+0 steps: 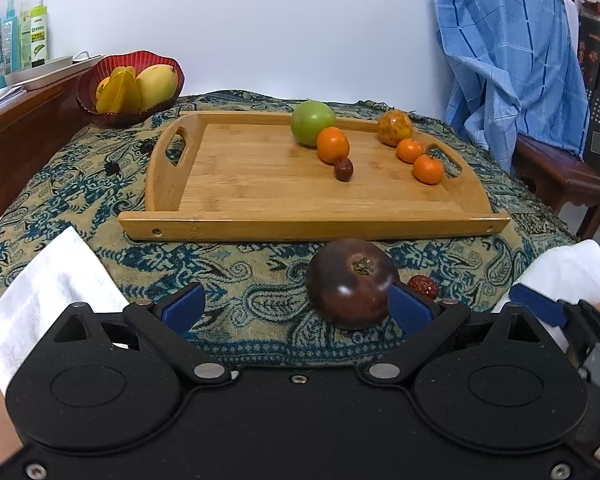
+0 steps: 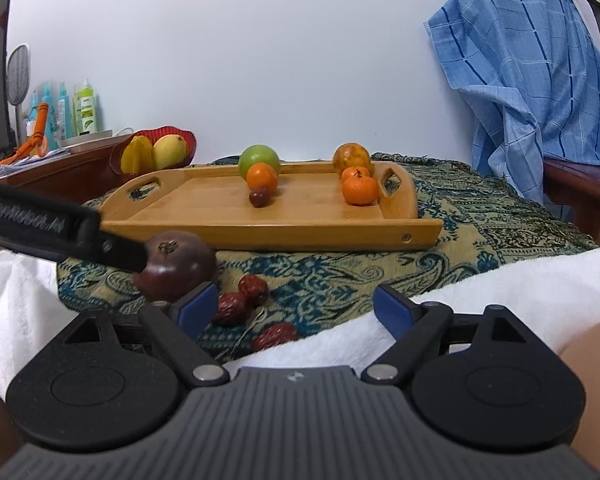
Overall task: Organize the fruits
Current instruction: 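Move both tools back to the dark fruit and dates on the cloth, then grasp the dark purple fruit with the left tool while the right tool grasps a red date, then carry the dark fruit with the left tool while the right tool carries the date onto the tray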
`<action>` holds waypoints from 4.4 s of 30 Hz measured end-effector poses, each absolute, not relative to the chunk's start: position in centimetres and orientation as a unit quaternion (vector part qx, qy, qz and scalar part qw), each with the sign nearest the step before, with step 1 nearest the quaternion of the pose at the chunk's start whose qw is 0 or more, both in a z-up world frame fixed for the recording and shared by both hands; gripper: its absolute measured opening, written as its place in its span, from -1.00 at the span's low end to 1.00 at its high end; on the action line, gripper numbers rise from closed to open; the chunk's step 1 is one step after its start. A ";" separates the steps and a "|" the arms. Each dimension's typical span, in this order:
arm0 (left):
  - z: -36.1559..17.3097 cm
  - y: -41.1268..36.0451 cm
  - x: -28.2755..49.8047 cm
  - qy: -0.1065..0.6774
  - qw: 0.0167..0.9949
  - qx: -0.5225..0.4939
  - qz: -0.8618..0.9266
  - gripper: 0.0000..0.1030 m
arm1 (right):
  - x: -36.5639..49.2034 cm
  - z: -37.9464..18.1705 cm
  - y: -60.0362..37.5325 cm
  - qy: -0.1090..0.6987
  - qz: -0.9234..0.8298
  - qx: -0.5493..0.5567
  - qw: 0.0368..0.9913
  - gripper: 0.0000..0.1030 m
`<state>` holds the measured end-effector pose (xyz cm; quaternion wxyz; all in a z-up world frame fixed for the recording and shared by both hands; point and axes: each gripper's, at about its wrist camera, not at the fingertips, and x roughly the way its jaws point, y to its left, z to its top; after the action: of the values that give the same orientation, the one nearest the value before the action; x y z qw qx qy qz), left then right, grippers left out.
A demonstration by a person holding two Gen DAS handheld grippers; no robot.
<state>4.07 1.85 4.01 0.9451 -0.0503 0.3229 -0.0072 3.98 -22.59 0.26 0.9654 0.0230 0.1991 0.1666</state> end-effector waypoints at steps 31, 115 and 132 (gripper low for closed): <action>2.7 -0.3 7.1 0.348 0.936 -0.052 -0.022 0.67 | 2.9 -0.5 -20.5 0.197 0.162 -0.059 0.965 -0.45; 1.1 -0.2 1.9 0.291 0.957 0.008 0.006 0.17 | 2.8 0.2 -21.0 0.161 0.176 -0.032 0.971 -0.43; 4.6 -1.1 4.8 0.258 0.966 -0.018 -0.006 0.17 | 8.3 3.0 -24.9 0.133 0.151 0.033 0.979 -0.43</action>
<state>4.78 -1.08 4.56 0.9658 -0.0184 0.2584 -0.0057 8.29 -24.85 3.02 0.9791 0.0334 0.1326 0.1508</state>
